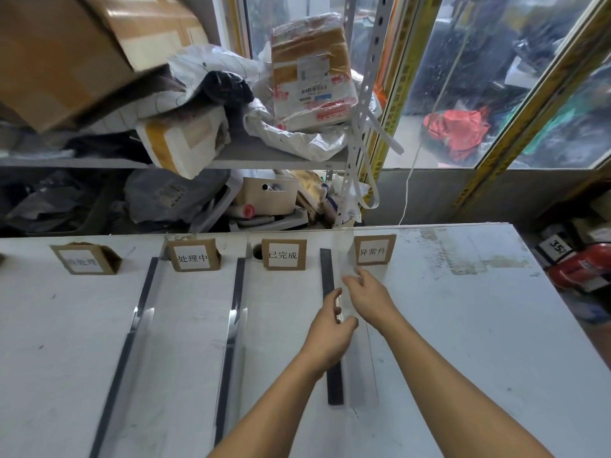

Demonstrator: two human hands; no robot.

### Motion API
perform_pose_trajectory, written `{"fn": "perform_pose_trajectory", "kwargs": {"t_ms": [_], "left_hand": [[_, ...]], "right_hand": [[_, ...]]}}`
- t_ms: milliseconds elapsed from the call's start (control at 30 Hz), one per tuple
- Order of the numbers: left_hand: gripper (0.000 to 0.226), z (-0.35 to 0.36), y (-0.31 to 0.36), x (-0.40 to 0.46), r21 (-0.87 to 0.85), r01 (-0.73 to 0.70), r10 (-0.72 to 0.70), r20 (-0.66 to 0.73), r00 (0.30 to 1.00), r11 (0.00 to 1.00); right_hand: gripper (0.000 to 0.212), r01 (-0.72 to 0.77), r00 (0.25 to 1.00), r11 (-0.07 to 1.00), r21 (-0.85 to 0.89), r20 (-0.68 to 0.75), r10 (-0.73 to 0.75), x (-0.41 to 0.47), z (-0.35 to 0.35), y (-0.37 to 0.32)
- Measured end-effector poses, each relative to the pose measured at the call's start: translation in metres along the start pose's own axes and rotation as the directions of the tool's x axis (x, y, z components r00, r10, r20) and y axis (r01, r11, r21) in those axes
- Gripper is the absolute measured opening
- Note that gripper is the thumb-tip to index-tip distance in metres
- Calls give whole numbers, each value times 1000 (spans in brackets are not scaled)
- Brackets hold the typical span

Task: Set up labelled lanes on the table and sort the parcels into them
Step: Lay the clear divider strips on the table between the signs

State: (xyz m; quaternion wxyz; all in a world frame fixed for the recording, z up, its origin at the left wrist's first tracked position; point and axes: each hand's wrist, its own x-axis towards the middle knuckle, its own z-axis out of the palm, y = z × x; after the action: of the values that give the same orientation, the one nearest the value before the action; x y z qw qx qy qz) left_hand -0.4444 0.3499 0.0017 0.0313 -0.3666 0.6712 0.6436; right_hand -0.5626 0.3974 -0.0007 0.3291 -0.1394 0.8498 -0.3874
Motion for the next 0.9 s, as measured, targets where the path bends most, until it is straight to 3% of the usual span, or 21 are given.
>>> {"fn": "perform_pose_trajectory", "kwargs": {"t_ms": [167, 367, 900], "left_hand": [[66, -4, -2, -6, 18, -3, 3, 11, 1000, 1000], [83, 28, -15, -9, 201, 51, -72, 99, 993, 978], [73, 53, -10, -5, 115, 37, -43, 49, 998, 993]], "right_hand": [[54, -10, 1000, 1000, -17, -1, 10, -11, -5, -1], [50, 14, 999, 994, -110, -33, -17, -17, -8, 0], [51, 16, 1000, 988, -151, -4, -17, -13, -25, 10]]}}
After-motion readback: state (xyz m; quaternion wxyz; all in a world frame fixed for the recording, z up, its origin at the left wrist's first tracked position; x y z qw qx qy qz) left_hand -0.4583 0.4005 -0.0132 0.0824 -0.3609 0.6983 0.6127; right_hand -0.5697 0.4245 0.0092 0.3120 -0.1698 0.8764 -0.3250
